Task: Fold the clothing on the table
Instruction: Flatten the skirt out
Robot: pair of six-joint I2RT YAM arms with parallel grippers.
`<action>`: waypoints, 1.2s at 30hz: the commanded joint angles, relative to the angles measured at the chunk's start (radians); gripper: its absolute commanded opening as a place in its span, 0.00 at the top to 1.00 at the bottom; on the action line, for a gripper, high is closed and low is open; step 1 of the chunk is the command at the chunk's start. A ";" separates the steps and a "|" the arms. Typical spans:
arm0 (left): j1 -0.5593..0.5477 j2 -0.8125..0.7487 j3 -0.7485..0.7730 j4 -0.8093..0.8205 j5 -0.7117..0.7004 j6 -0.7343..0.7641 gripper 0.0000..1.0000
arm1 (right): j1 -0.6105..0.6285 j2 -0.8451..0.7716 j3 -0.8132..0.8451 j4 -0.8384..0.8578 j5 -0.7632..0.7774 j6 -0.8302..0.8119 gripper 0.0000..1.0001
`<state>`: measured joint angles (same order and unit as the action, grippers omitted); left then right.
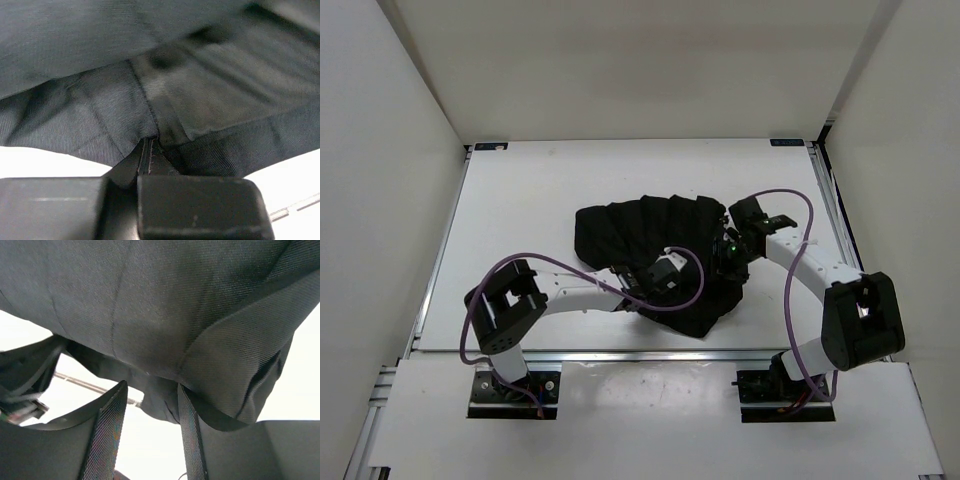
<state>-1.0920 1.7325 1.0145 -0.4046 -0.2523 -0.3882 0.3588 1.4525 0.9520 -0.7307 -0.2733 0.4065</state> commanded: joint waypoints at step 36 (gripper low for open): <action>0.606 -0.841 -0.280 -0.304 0.318 -0.186 0.74 | 0.031 0.313 0.229 -0.038 0.047 -0.089 0.43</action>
<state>-0.4828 0.9089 0.7132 -0.7044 0.0151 -0.6006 0.3820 1.8252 1.1393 -0.7284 -0.2756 0.3759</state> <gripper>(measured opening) 0.247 0.571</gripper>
